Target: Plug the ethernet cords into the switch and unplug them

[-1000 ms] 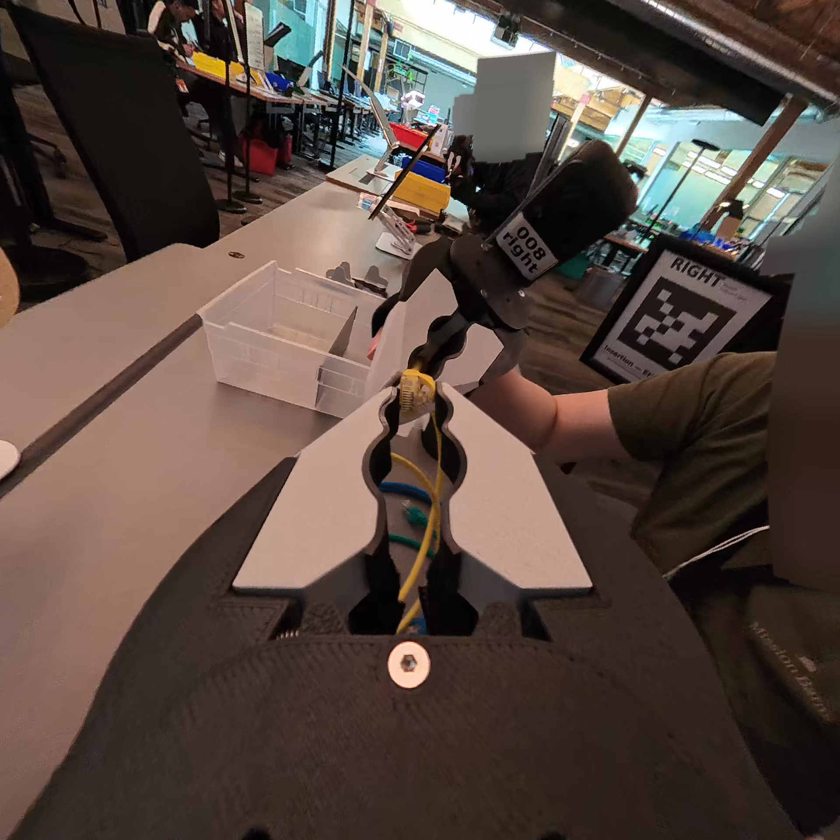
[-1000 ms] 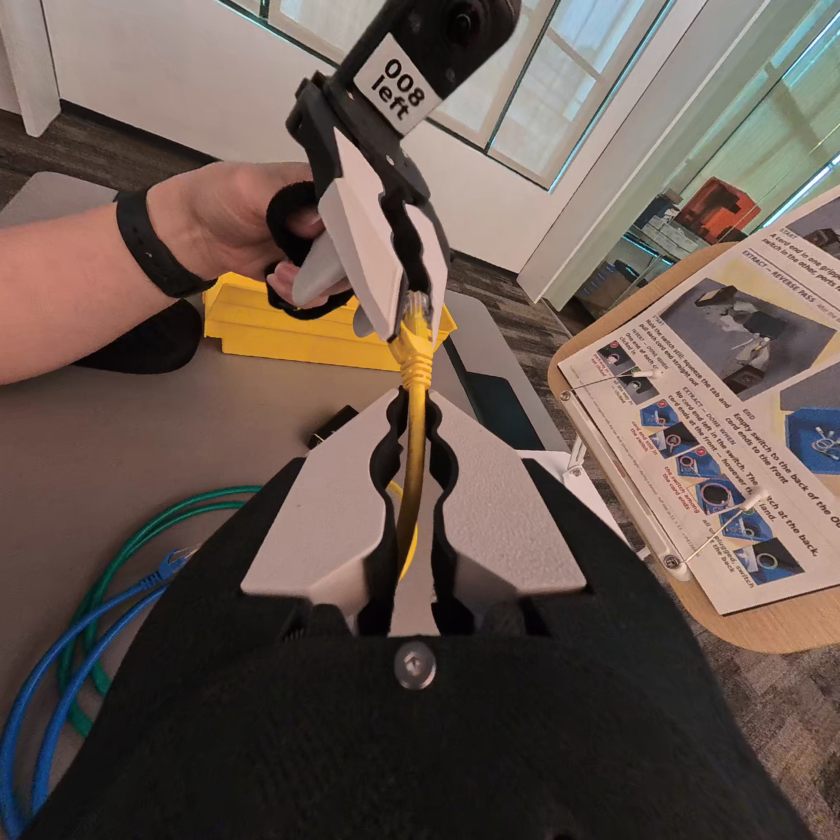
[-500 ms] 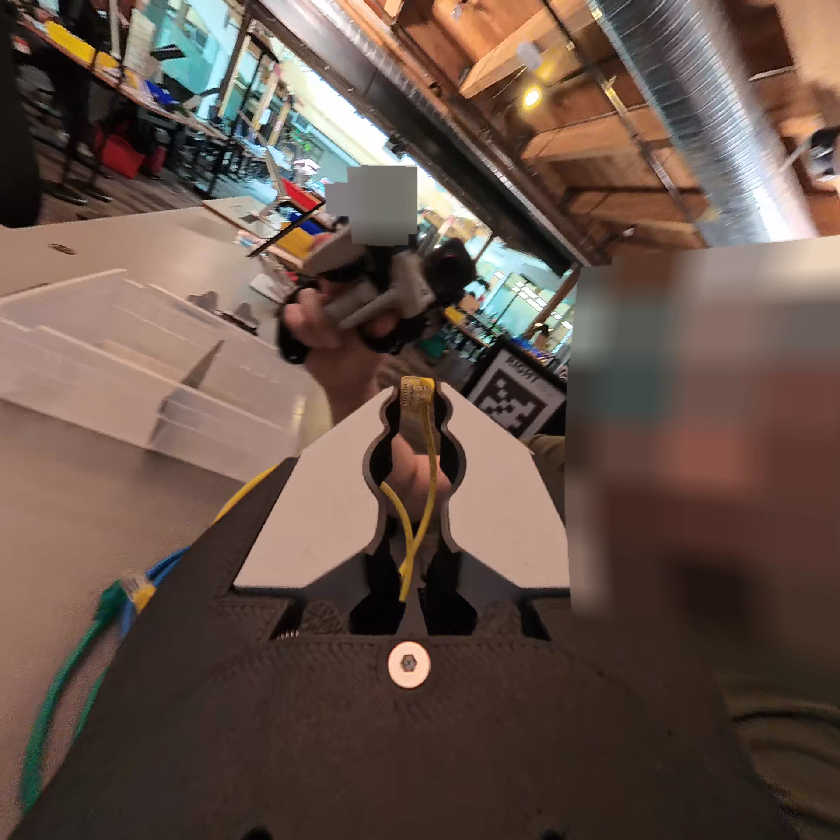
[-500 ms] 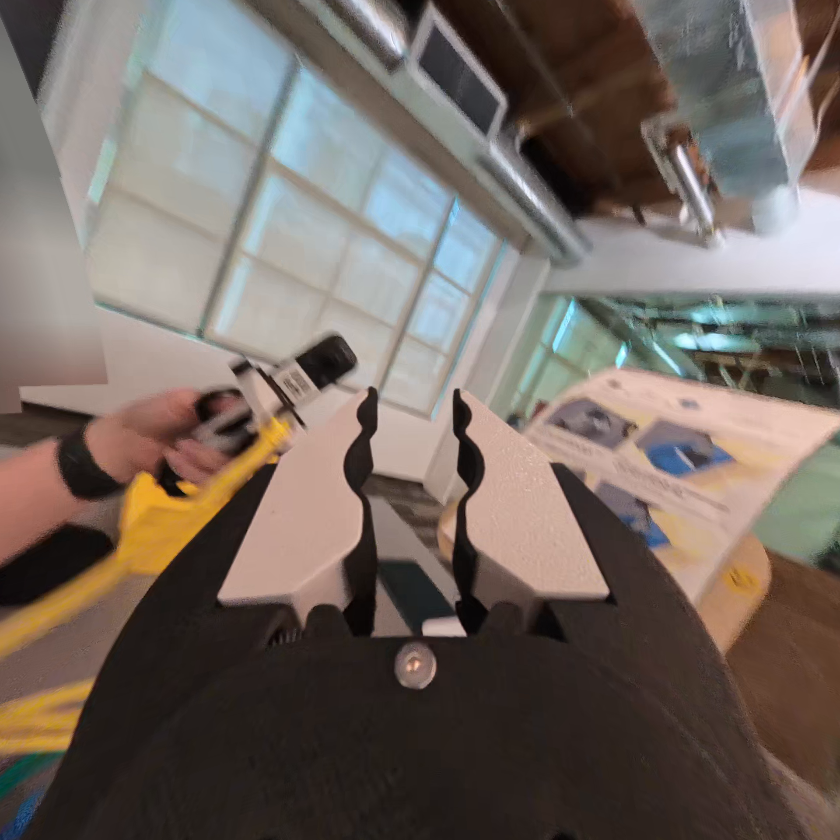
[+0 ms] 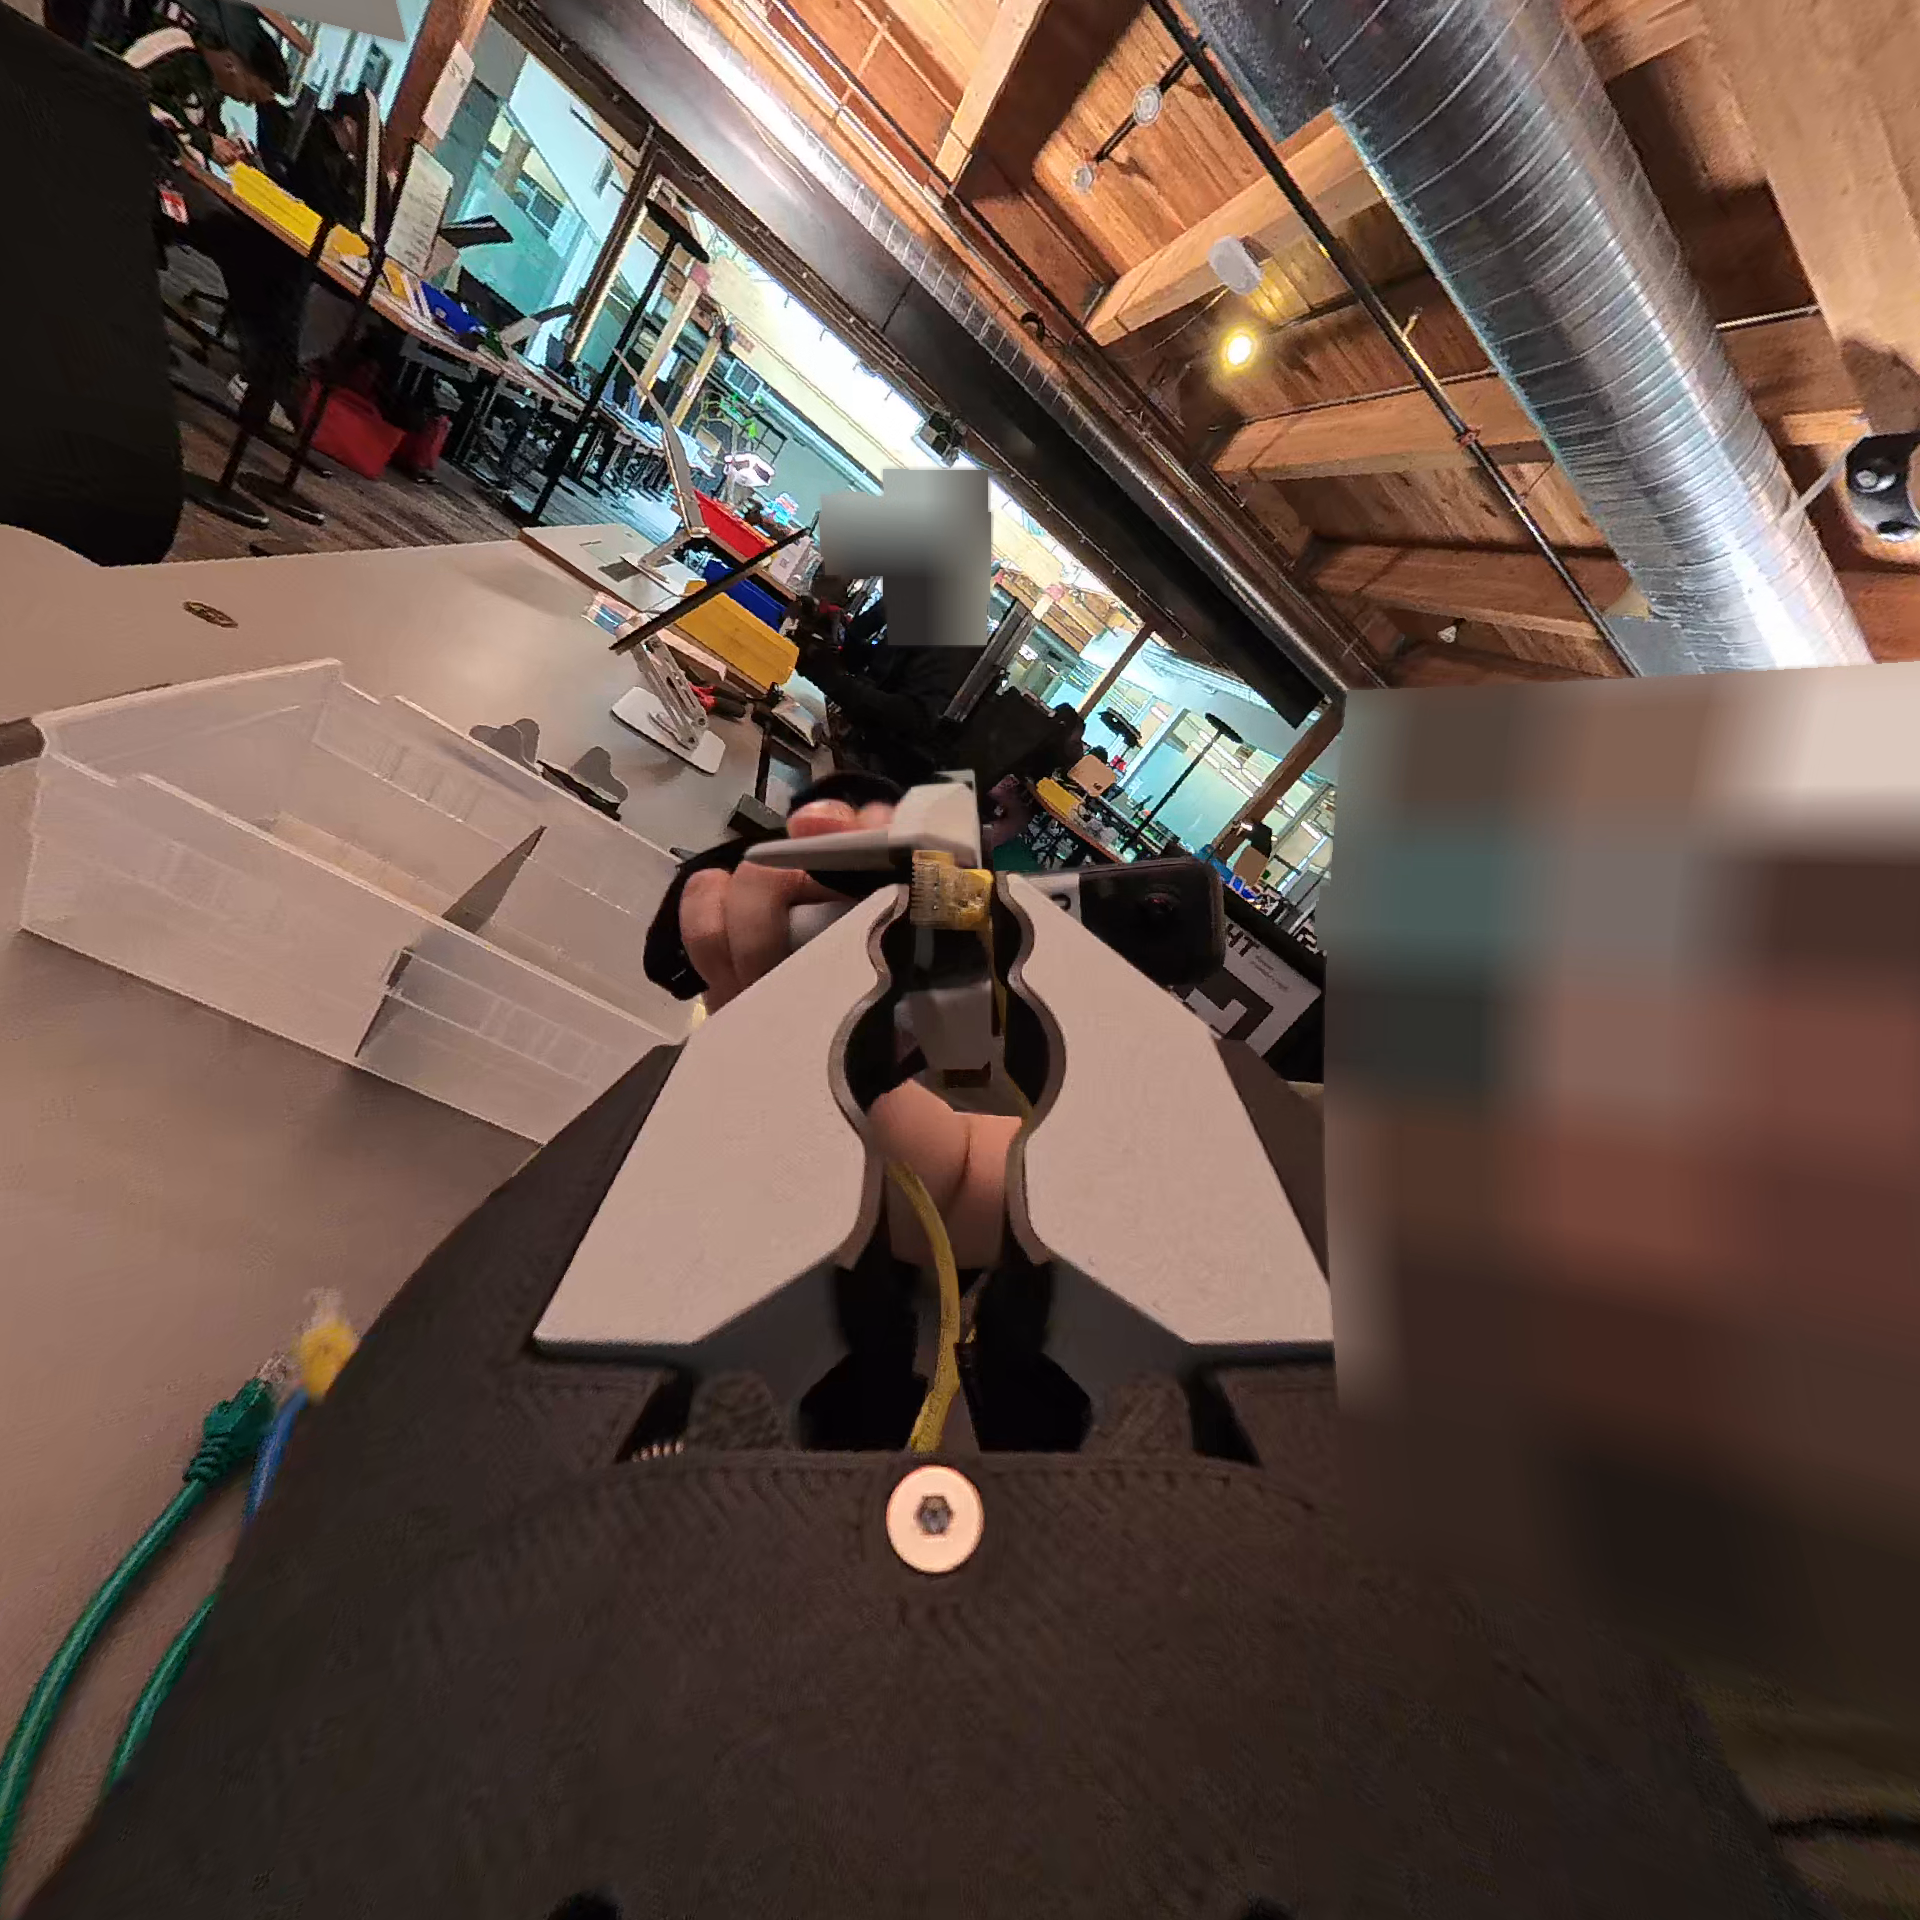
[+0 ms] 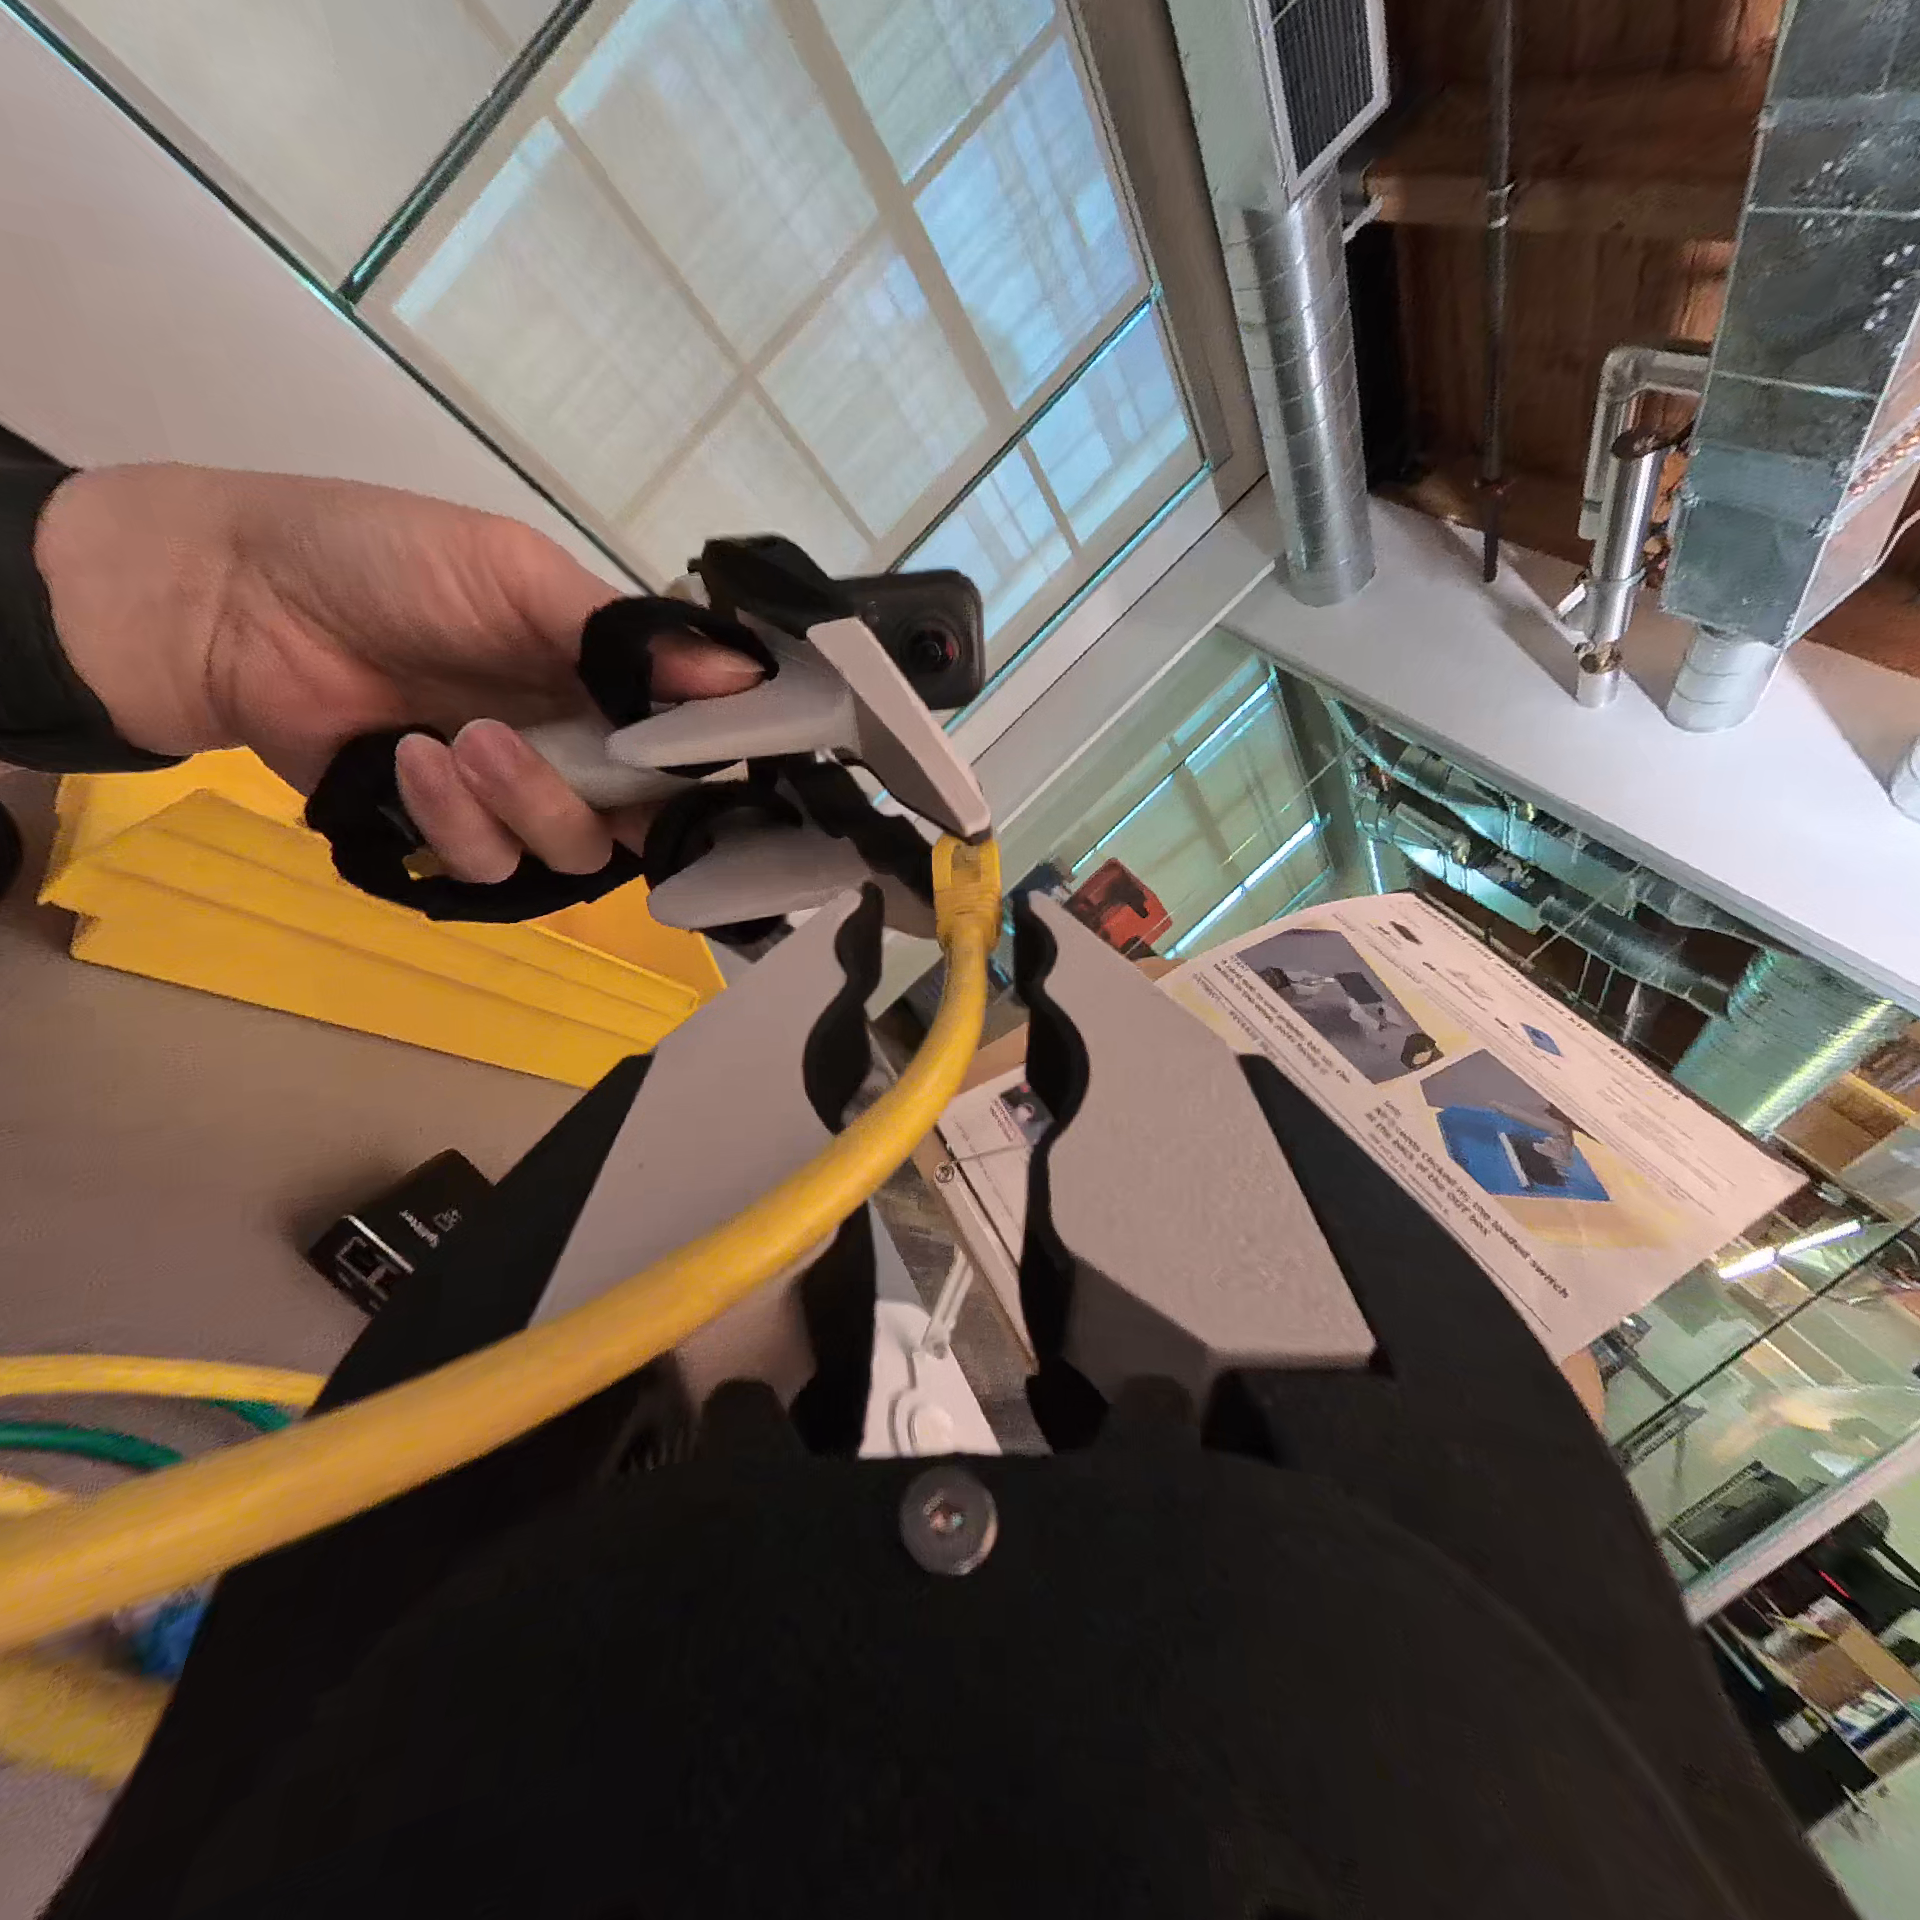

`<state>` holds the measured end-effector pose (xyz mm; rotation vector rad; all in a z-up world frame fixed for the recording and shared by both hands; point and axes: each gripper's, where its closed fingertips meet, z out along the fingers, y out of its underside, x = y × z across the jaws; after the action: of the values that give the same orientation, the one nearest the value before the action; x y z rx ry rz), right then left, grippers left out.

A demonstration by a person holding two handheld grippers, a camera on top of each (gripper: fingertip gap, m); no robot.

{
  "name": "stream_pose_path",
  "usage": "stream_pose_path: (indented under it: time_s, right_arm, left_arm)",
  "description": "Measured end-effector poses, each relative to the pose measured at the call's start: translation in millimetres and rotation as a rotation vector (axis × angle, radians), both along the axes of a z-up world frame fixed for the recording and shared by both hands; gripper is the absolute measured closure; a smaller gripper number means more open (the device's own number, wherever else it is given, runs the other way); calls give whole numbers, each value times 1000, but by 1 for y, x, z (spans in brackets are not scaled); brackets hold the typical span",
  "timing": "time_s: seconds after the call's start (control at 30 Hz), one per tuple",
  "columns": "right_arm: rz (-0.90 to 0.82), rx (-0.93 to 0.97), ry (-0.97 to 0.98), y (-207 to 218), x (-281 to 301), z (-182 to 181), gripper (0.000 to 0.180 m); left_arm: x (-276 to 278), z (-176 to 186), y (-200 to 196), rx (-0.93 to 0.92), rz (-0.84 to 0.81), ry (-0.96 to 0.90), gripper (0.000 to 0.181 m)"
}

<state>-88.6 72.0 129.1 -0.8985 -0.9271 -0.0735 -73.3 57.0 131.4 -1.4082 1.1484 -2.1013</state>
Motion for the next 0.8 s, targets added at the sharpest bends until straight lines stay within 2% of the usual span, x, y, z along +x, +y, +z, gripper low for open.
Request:
stream_pose_path:
  time_s: [0.13,0.37,0.53,0.63,0.73,0.8]
  right_arm:
    - [-2,9,34,-1,3,3,167]
    - [-10,8,47,-1,4,2,170]
    - [4,-25,64,2,8,1,169]
    - [20,-29,73,0,8,3,169]
    - [39,-40,79,-3,9,5,169]
    - [44,-51,85,-3,11,7,169]
  left_arm:
    - [0,0,1,2,7,-2,168]
    - [2,-1,2,-2,12,-1,168]
    - [3,-1,10,51,81,9,163]
    - [-11,4,35,124,243,12,152]
    - [-37,4,69,295,504,71,146]
    - [-53,-4,77,411,604,153,140]
